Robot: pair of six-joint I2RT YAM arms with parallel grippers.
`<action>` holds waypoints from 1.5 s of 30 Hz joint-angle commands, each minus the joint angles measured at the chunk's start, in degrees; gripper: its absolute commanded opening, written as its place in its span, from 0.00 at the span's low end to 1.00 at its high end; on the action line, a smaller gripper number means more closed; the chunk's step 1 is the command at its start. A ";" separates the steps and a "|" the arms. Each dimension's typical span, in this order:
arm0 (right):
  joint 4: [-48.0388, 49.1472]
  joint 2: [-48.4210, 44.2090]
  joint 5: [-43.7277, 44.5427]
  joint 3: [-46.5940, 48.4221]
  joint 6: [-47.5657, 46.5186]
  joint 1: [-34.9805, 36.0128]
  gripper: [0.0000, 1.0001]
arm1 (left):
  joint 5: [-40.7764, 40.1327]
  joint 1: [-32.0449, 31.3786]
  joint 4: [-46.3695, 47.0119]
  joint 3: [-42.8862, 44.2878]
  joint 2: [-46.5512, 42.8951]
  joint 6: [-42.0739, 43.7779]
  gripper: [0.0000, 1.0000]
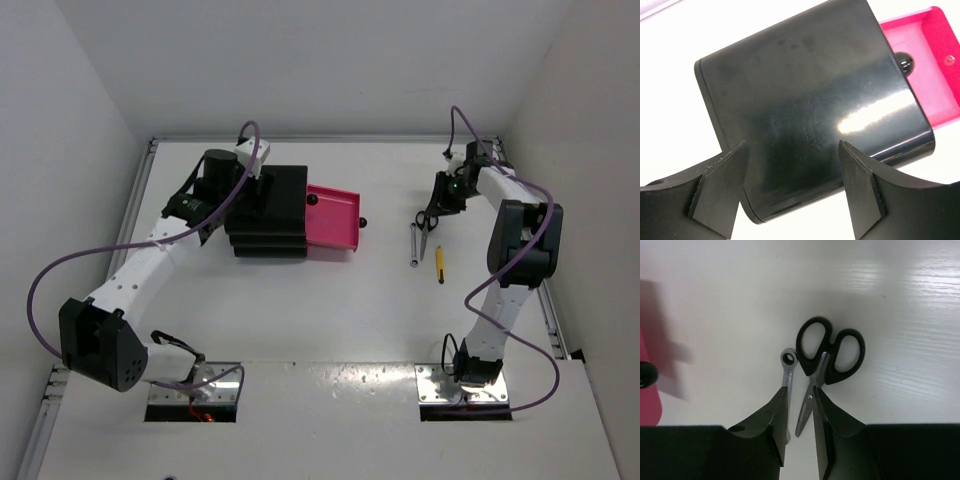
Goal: Sort the tools into containers
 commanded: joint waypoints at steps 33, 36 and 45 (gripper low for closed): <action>2.99 5.14 16.62 4.32 6.42 4.91 0.35 | -5.47 -0.64 1.47 -0.77 -1.59 -2.12 0.79; 4.13 5.15 17.14 4.32 6.94 4.91 0.35 | -5.47 -0.64 1.47 -0.77 -1.59 -2.12 0.79; 4.13 7.96 17.67 5.38 6.95 4.91 0.35 | -5.47 -0.64 1.47 -0.77 -1.06 -2.12 0.79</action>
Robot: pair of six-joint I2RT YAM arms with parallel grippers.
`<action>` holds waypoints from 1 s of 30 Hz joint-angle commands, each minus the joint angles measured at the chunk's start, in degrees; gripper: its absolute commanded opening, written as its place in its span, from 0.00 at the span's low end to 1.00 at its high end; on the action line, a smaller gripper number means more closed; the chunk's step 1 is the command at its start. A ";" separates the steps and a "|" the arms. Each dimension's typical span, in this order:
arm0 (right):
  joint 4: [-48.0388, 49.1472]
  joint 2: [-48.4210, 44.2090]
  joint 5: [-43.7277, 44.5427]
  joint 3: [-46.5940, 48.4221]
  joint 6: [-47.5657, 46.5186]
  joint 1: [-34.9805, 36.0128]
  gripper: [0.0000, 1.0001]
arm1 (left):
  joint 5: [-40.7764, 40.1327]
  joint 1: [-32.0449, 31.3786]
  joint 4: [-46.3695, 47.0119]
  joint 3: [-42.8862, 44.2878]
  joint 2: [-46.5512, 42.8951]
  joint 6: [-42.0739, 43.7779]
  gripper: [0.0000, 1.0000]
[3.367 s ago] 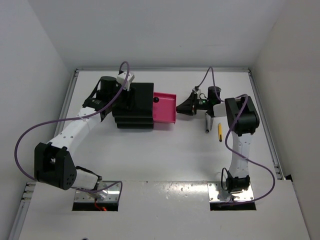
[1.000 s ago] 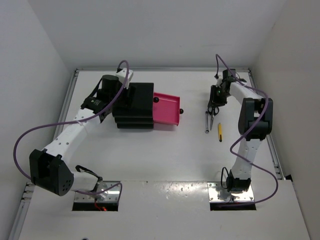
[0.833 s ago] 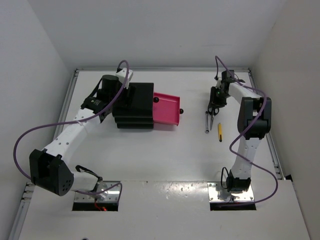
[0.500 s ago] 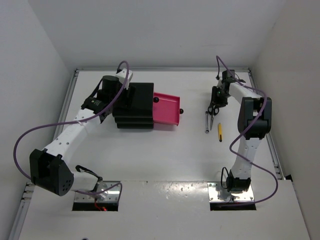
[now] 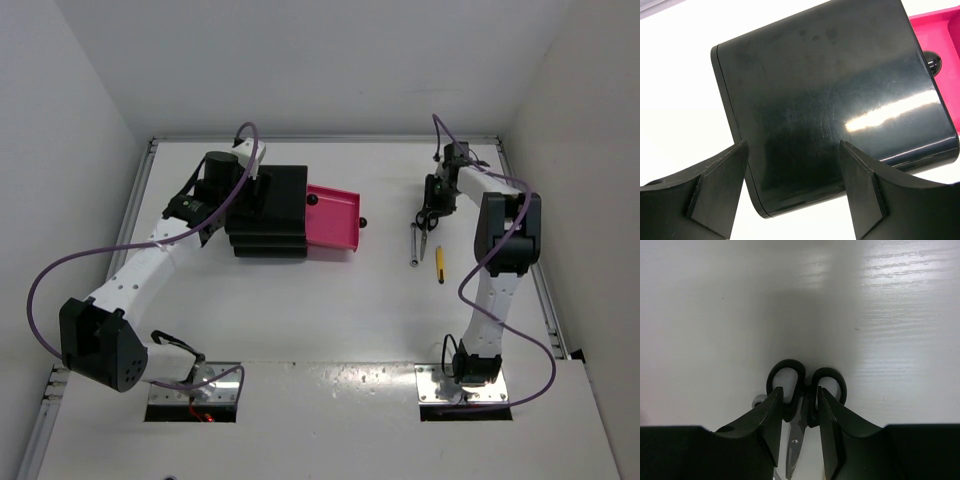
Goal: Sort the tools into containers
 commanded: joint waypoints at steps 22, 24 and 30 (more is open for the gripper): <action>2.88 -7.71 -10.43 -3.80 0.25 -1.25 0.00 | -0.70 -0.58 1.45 0.17 0.61 -1.30 0.79; 4.91 -13.50 -15.01 -4.69 1.04 -1.26 0.00 | 0.95 -0.58 1.45 0.17 0.61 -1.31 0.79; 15.89 -23.98 -25.11 -8.03 5.34 0.59 0.00 | 0.97 -0.58 1.45 0.17 1.22 -1.31 0.79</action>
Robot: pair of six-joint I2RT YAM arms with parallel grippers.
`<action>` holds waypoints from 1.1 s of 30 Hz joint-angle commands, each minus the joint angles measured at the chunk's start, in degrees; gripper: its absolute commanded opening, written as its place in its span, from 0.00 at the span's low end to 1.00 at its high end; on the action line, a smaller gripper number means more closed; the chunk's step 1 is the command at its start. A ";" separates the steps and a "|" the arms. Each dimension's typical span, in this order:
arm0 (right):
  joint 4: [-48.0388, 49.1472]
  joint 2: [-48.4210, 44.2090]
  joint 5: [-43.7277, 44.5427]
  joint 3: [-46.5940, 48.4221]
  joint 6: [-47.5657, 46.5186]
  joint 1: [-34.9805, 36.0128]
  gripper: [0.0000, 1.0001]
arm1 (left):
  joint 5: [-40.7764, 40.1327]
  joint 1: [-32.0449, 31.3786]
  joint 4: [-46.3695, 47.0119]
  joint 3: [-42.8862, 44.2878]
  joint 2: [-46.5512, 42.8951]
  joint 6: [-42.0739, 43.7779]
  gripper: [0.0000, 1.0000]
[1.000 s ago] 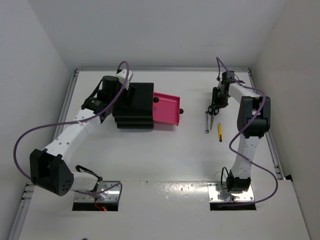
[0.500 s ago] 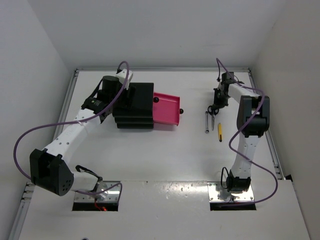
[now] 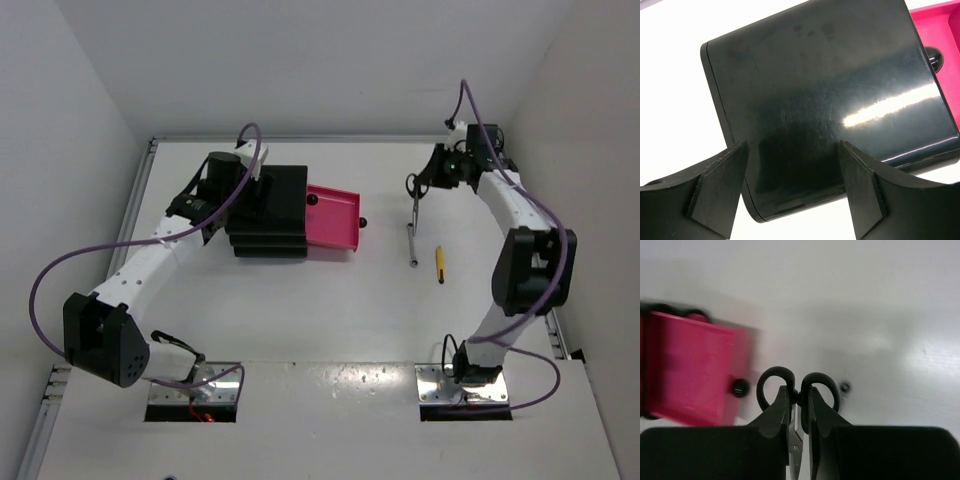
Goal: Sort the tools into containers
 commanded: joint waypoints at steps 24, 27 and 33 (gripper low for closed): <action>35.85 -2.67 -7.81 -2.53 2.07 20.21 0.00 | 1.36 -0.55 0.37 0.17 1.69 0.84 0.80; 36.83 -1.96 -7.29 -2.53 2.77 20.73 0.00 | 1.36 -0.55 0.37 0.17 2.22 0.84 0.80; 37.36 0.77 -6.67 -1.48 2.25 22.40 0.00 | 0.84 -0.55 0.37 0.17 2.22 0.84 0.80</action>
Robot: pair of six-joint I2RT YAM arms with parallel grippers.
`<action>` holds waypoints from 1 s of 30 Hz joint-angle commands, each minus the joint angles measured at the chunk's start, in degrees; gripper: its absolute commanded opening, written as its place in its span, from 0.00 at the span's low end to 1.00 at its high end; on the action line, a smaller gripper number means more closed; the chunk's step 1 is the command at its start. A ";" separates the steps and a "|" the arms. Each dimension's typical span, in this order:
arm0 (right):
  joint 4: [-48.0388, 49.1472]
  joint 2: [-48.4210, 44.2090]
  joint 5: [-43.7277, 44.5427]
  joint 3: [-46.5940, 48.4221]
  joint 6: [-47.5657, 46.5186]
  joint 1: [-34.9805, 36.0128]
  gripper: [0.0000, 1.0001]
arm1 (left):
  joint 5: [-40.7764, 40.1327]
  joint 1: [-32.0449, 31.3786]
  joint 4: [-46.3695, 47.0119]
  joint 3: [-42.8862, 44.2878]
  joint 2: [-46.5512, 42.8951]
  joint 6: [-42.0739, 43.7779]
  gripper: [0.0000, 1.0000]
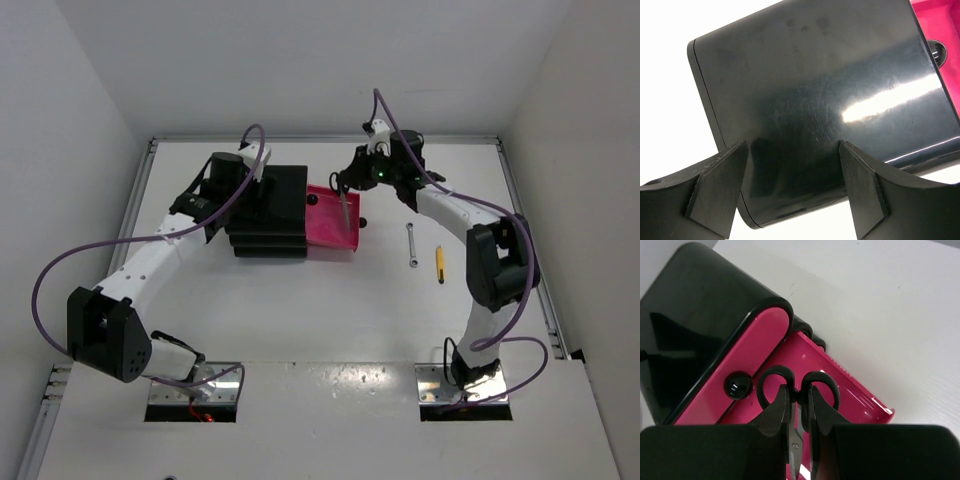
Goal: Sort the tools into containers
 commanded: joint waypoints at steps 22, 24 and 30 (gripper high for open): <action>2.71 5.21 1.52 4.36 -6.41 4.52 0.00 | 0.42 -0.55 0.37 0.17 0.95 0.34 0.80; 2.10 5.73 1.53 4.97 -6.94 4.52 0.00 | 0.42 -0.55 0.37 0.17 0.95 0.34 0.80; 1.57 6.88 0.39 5.51 -6.94 4.52 0.00 | 0.42 -0.55 0.37 0.17 1.48 0.34 0.80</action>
